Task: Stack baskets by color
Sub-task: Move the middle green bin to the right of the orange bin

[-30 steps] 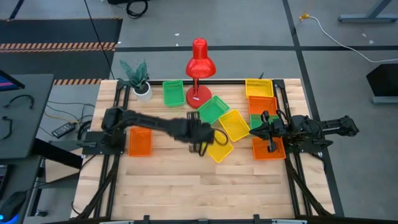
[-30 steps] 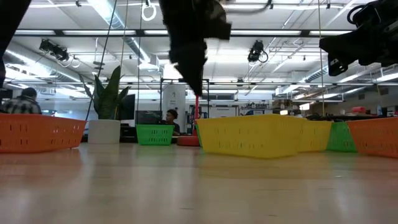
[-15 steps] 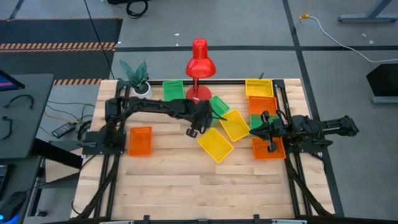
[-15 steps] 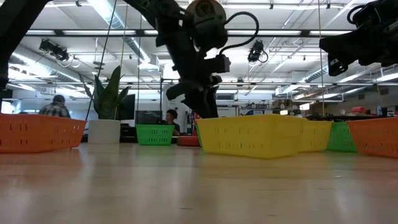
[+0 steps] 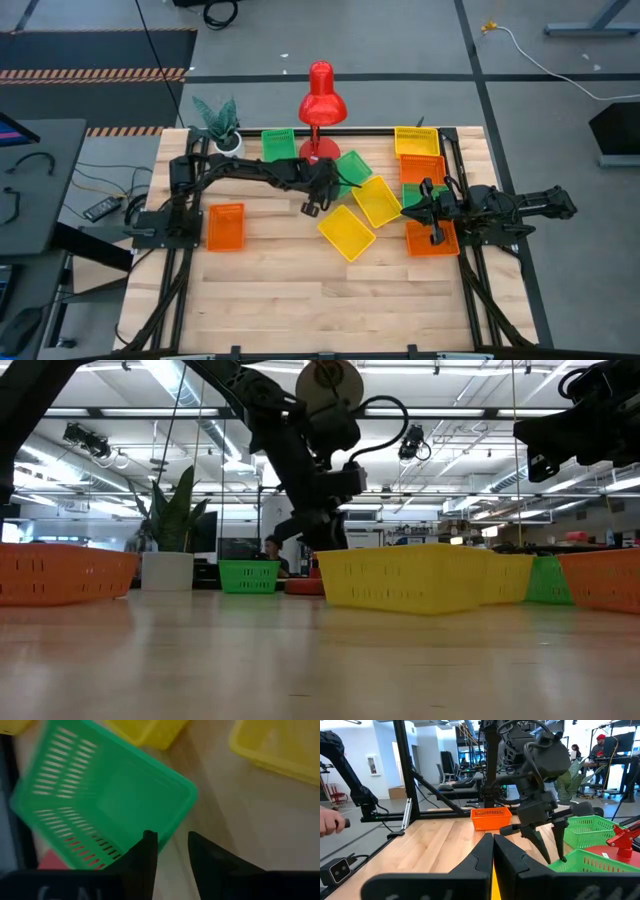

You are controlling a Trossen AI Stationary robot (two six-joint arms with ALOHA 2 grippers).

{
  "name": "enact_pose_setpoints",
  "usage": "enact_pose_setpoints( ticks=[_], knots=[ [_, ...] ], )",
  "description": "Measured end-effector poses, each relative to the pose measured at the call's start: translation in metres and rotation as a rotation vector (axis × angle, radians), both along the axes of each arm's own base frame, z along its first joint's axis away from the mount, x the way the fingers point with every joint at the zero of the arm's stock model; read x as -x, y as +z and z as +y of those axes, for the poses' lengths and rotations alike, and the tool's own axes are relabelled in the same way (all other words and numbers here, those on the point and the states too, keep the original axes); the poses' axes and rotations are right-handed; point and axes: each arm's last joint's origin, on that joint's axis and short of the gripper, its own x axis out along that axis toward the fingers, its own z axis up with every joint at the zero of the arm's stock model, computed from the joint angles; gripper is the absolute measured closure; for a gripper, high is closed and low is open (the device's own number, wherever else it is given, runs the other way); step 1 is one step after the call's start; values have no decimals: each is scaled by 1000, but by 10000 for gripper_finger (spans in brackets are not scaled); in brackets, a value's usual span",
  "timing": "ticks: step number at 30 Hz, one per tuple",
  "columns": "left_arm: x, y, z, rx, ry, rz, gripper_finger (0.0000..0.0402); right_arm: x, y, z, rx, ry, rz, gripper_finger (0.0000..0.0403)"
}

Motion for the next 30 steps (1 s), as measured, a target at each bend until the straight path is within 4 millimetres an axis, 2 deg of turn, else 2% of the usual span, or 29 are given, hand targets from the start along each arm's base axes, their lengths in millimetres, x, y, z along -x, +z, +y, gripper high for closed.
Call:
enact_pose_setpoints(
  ticks=[6, 9, 12, 16, 20, 25, 30],
  knots=[
    [-5, 3, -6, -73, -23, -29, 238, 0, 0, 0, 0, 0, 0, 384],
    [-3, 3, 1, -80, -13, -21, 209, 0, 0, 0, 0, -1, 0, 384],
    [1, 2, 13, -61, -15, 1, 199, 0, 0, 0, 0, 0, 0, 384],
    [5, -1, 25, -6, -39, -7, 224, 0, 0, 0, 0, 0, 0, 384],
    [10, -11, 26, 15, -49, -7, 264, 0, 0, 0, 0, 0, 0, 384],
    [13, -26, 15, -50, -100, -14, 283, 0, 0, 0, 0, 0, 0, 384],
    [8, -26, 0, -69, -95, -51, 288, 0, 0, 0, 0, -1, 0, 384]
  ],
)
